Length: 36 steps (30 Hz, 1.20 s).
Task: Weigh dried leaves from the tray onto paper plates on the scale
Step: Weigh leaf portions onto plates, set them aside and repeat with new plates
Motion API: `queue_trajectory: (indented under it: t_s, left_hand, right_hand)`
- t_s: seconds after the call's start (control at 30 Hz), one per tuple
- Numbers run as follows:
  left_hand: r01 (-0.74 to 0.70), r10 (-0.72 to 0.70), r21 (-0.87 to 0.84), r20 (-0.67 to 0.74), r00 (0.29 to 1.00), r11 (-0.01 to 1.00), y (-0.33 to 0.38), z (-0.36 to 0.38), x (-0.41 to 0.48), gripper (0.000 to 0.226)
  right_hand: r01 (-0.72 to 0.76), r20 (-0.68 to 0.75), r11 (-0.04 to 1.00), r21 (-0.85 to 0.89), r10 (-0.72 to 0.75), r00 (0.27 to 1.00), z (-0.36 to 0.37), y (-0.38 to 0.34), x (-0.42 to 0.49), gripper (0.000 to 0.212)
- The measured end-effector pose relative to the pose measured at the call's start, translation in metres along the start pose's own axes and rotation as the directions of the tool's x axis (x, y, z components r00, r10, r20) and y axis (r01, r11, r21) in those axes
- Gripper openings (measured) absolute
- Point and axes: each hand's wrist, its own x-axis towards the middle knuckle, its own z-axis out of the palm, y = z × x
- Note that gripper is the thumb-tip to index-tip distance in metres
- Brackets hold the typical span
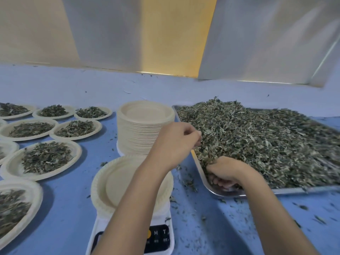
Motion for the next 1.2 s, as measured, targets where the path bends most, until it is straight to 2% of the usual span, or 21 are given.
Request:
queue_trajectory:
  t_s: [0.13,0.23,0.3,0.37,0.43,0.47,0.5,0.53,0.57,0.63,0.7,0.77,0.87,0.93,1.03,1.1,1.2]
  left_hand:
    - [0.005,-0.004,-0.023,0.022,1.000,1.000,-0.003,0.007,0.007,0.023]
    - [0.016,-0.015,-0.067,0.012,1.000,0.998,-0.005,0.007,0.010,0.022]
    - [0.025,-0.025,-0.102,-0.003,1.000,0.995,-0.006,0.005,0.011,0.022]
    - [0.028,-0.030,-0.119,-0.018,0.999,0.993,-0.007,0.002,0.011,0.021]
    - [0.027,-0.033,-0.137,-0.041,0.999,0.990,-0.006,-0.002,0.010,0.022]
    - [0.030,-0.039,-0.163,-0.051,0.998,0.986,-0.005,-0.004,0.010,0.022]
    - [0.038,-0.050,-0.196,-0.059,0.997,0.980,-0.004,-0.006,0.010,0.023]
    - [0.047,-0.064,-0.230,-0.067,0.996,0.972,-0.003,-0.007,0.010,0.023]
    - [0.055,-0.077,-0.256,-0.074,0.994,0.965,-0.002,-0.008,0.009,0.023]
    - [0.069,-0.097,-0.286,-0.085,0.992,0.956,0.000,-0.009,0.009,0.023]
    - [0.079,-0.110,-0.295,-0.088,0.990,0.952,0.000,-0.009,0.008,0.023]
    - [0.092,-0.123,-0.301,-0.085,0.989,0.949,0.001,-0.008,0.008,0.023]
    - [0.109,-0.138,-0.303,-0.076,0.988,0.947,0.001,-0.006,0.007,0.023]
    - [0.111,-0.140,-0.295,-0.080,0.987,0.949,0.000,-0.005,0.007,0.023]
    - [0.113,-0.145,-0.291,-0.092,0.985,0.950,-0.002,-0.007,0.007,0.023]
    - [0.112,-0.144,-0.279,-0.096,0.985,0.954,-0.003,-0.007,0.008,0.024]
    - [0.111,-0.140,-0.269,-0.088,0.986,0.957,-0.004,-0.006,0.009,0.024]
  right_hand:
    - [0.274,-0.111,0.943,-0.189,-0.297,0.948,0.003,-0.010,0.016,0.022]
    - [0.351,-0.190,0.905,-0.239,-0.398,0.897,0.009,-0.018,0.031,0.025]
    - [0.363,-0.265,0.895,-0.260,-0.428,0.864,0.011,-0.021,0.042,0.026]
    - [0.333,-0.414,0.905,-0.264,-0.418,0.808,0.008,-0.021,0.049,0.023]
    - [0.302,-0.590,0.898,-0.321,-0.439,0.677,0.005,-0.020,0.053,0.017]
    - [0.281,-0.624,0.879,-0.386,-0.473,0.622,0.004,-0.018,0.056,0.016]
    - [0.251,-0.617,0.857,-0.450,-0.502,0.605,0.004,-0.017,0.060,0.023]
    - [0.219,-0.587,0.844,-0.489,-0.504,0.633,0.004,-0.015,0.064,0.033]
    - [0.197,-0.554,0.857,-0.475,-0.465,0.691,0.006,-0.014,0.068,0.043]
    - [0.169,-0.474,0.914,-0.368,-0.342,0.811,0.010,-0.012,0.073,0.054]
    - [0.189,-0.403,0.933,-0.306,-0.307,0.862,0.014,-0.012,0.078,0.059]
    - [0.297,-0.368,0.928,-0.223,-0.363,0.856,0.015,-0.014,0.078,0.056]
    - [0.445,-0.419,0.893,-0.066,-0.429,0.800,0.017,-0.016,0.077,0.050]
    - [0.420,-0.506,0.901,-0.105,-0.412,0.758,0.016,-0.016,0.077,0.048]
    - [0.245,-0.607,0.904,-0.350,-0.418,0.676,0.016,-0.014,0.075,0.049]
    - [0.215,-0.530,0.856,-0.470,-0.468,0.707,0.019,-0.013,0.078,0.051]
    - [0.284,-0.295,0.864,-0.416,-0.423,0.856,0.023,-0.014,0.084,0.046]
